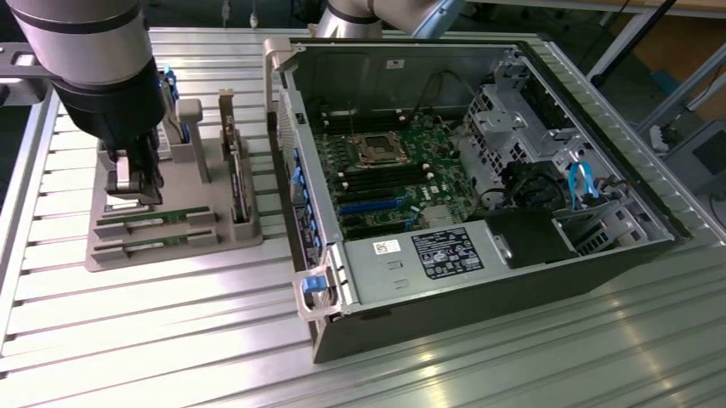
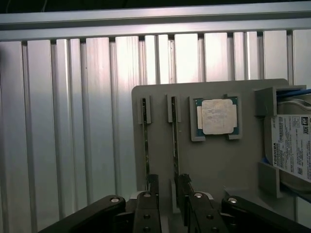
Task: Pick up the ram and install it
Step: 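Pick up the ram and move it above insertion slot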
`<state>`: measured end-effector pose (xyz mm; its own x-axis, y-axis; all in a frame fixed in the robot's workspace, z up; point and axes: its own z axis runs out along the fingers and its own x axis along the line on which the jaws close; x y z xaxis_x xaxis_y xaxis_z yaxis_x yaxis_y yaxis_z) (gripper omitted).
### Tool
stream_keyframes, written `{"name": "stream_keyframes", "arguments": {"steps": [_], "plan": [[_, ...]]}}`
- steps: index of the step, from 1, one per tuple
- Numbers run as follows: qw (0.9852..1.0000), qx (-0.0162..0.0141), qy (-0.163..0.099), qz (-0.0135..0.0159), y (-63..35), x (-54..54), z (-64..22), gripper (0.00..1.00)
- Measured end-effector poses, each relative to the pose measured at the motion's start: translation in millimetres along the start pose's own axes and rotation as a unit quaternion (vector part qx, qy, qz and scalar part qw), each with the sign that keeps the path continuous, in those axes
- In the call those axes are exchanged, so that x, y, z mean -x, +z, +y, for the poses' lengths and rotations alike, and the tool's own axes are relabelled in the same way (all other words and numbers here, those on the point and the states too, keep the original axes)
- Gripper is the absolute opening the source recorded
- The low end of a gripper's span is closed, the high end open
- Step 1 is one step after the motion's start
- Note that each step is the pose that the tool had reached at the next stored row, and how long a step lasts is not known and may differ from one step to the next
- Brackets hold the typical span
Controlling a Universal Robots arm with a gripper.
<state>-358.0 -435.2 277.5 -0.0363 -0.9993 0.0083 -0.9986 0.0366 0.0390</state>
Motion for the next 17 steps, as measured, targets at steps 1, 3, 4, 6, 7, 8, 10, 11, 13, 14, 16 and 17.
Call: {"name": "stream_keyframes", "arguments": {"steps": [1,3,4,6,7,8,10,11,13,14,16,17], "plan": [[1.0,0.0,0.0,0.0,1.1,0.0,0.0,0.3],[1.0,0.0001,0.0,0.0001,5.0,0.0,-0.2,0.3],[1.0,0.0001,0.0,0.0001,6.4,0.0,-0.3,0.3],[1.0,0.0,0.0,0.0,8.8,0.1,-0.3,0.3],[1.0,0.0,0.0,0.0,10.0,0.0,-0.4,0.3],[1.0,0.0,0.0,0.0,11.0,0.1,-0.4,0.3],[1.0,0.0,0.0,0.0,13.2,0.1,-0.5,0.3],[1.0,0.0,0.0,0.0,14.2,0.1,-0.6,0.3],[1.0,0.0001,0.0,0.0,16.1,0.1,-0.6,0.3],[1.0,0.0,0.0,0.0,17.2,0.1,-0.7,0.3],[1.0,0.0,0.0,0.0,19.7,0.1,-0.8,0.3],[1.0,0.0001,0.0,0.0,21.5,0.2,-0.8,0.3]]}}
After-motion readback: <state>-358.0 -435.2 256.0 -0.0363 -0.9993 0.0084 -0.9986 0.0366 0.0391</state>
